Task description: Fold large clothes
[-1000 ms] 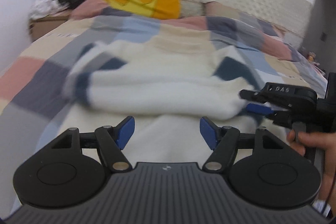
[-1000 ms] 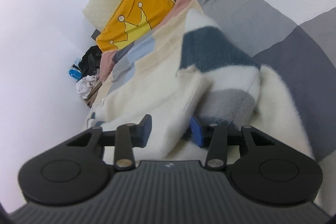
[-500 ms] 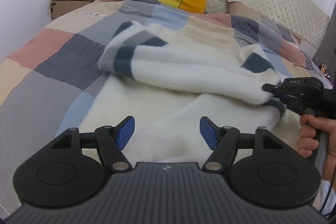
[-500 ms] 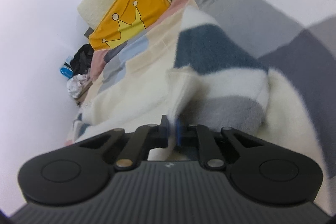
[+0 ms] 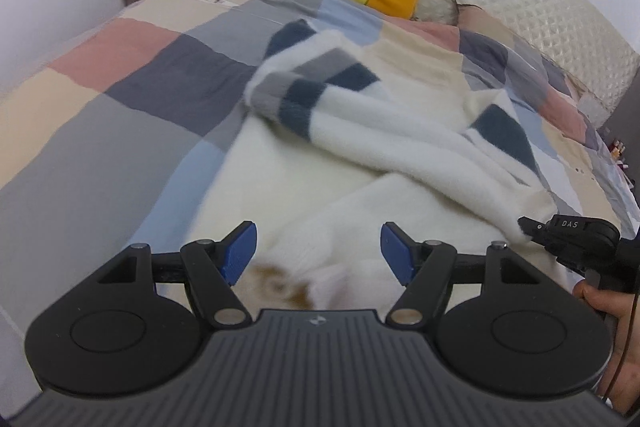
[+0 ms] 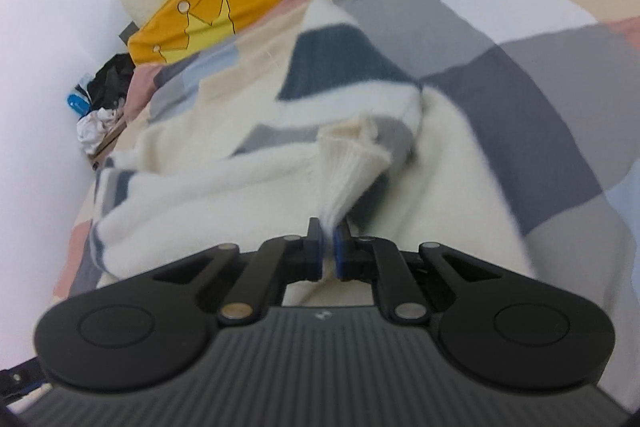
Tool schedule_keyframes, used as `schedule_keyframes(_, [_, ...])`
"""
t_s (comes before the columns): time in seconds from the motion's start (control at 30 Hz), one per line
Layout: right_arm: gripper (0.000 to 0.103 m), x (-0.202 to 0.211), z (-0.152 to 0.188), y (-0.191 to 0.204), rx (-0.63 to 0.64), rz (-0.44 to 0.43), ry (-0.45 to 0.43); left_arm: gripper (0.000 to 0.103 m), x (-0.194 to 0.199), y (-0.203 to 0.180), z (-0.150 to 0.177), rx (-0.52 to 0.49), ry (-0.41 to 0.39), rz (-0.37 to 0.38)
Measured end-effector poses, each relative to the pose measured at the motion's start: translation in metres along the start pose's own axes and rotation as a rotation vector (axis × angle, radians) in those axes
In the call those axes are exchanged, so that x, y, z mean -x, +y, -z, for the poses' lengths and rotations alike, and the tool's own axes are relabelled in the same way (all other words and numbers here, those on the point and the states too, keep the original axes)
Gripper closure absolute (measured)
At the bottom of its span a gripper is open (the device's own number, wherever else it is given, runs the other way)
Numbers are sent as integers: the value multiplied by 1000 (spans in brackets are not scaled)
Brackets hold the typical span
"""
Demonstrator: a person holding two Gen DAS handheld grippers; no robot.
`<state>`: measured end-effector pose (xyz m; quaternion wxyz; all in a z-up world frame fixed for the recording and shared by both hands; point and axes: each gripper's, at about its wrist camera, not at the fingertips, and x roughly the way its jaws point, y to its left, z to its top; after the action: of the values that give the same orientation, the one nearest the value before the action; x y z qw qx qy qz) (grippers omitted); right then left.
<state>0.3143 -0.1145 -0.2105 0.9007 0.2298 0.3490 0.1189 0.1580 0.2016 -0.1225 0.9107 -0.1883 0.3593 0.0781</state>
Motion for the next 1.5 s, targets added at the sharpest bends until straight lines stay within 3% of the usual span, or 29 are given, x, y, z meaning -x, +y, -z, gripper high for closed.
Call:
schedule_keyframes(0.13, [91,9,2,5,-17,-5,7,30,8,16,4,56,26,2])
schedule_keyframes(0.17, [84,12,2,8,0,3,17,30,8,22,4,76,31,5])
schedule_keyframes(0.2, [64,15,3,11,14,21,35,30,9,26,3,95,33,4])
schedule_keyframes(0.27, [38,26,6,18,30,19,57,30,11,37,0,142,29,-7])
schedule_keyframes(0.3, [36,35,7,21,37,0,57,30,10,41,-1,161,32,-10])
schedule_keyframes(0.5, [37,80,20,24,89,19,176,30,6,75,7,264,92,-15])
schedule_keyframes(0.7, [36,114,30,-26,-203,90,273,30,-2,90,19,329,137,-20])
schedule_keyframes(0.77, [38,114,38,-37,-230,127,293,30,-4,92,22,330,139,-32])
schedule_keyframes(0.87, [38,114,45,-40,-253,155,283,31,-4,98,28,350,142,-38])
schedule_keyframes(1.0, [36,122,48,-32,-211,274,196,36,-5,105,38,384,158,-44])
schedule_keyframes(1.17, [35,115,53,-38,-219,289,281,40,-5,108,48,421,190,-11])
schedule_keyframes(1.33, [36,107,68,-18,-124,207,387,40,-7,117,56,504,216,15])
schedule_keyframes(1.43, [36,105,87,-17,-154,148,461,40,-6,117,61,527,237,42])
schedule_keyframes(1.5, [37,112,97,-10,-120,112,462,40,-5,113,64,524,263,64])
